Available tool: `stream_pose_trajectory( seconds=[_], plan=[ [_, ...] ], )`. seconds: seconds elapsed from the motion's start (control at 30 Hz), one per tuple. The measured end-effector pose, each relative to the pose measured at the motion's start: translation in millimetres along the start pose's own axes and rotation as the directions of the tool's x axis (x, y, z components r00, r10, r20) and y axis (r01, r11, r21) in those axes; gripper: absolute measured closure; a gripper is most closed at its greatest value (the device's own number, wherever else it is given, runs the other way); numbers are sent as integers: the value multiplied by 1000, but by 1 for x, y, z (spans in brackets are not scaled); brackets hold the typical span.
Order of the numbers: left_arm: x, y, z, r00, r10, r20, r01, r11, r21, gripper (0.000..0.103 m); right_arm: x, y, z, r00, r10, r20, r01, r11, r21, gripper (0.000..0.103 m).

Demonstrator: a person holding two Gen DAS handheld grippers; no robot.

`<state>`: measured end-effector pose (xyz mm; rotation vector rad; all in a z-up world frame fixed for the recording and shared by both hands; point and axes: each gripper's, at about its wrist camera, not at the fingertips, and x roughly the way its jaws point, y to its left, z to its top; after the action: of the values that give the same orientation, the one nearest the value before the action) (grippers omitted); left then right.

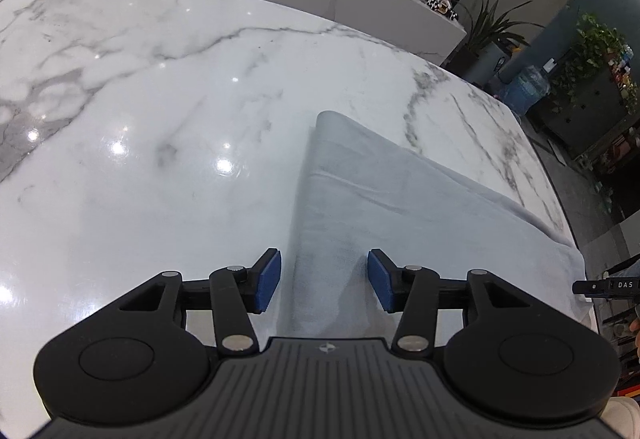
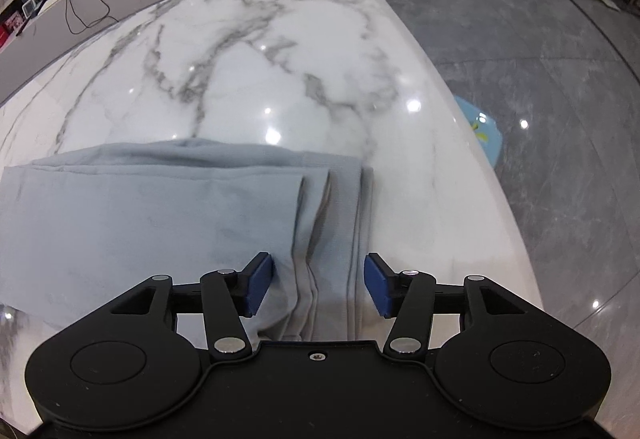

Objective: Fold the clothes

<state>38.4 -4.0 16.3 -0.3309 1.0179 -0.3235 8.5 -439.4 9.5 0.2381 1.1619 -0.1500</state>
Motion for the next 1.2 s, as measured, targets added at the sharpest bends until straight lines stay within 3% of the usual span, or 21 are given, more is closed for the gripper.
stream_pose_trajectory(
  seconds=[0.17,0.27,0.43,0.67,0.83,0.93,1.1,1.2],
  plan=[
    [2,-6,-3,1000,15,-3,-15,1000,-13,83,2,4,-7,1000,14,3,-14,1000,-8,51],
    [-3,-5,-7,998,59,-7,-59,998,-3,90,2,11,-11,1000,16,4,-16,1000,-27,51],
    [-26,12,-18,991,134,-15,-134,991,5,90,2,37,-16,999,47,10,-47,997,-67,51],
    [-83,69,-48,980,201,-17,-201,976,-82,90,2,96,-24,990,138,19,-133,977,-165,51],
    [-119,101,-75,983,185,-16,-185,965,-186,90,2,143,-38,988,145,48,-127,955,-269,51],
    [-130,111,-83,986,166,5,-161,962,-222,85,-5,159,-45,987,135,86,-103,948,-302,51],
    [-136,120,-84,985,167,41,-148,947,-286,73,-37,169,-61,962,135,239,-56,948,-312,51],
    [-128,116,-82,989,143,33,-129,952,-279,73,-51,191,-83,940,208,270,-103,928,-357,52]
  ],
)
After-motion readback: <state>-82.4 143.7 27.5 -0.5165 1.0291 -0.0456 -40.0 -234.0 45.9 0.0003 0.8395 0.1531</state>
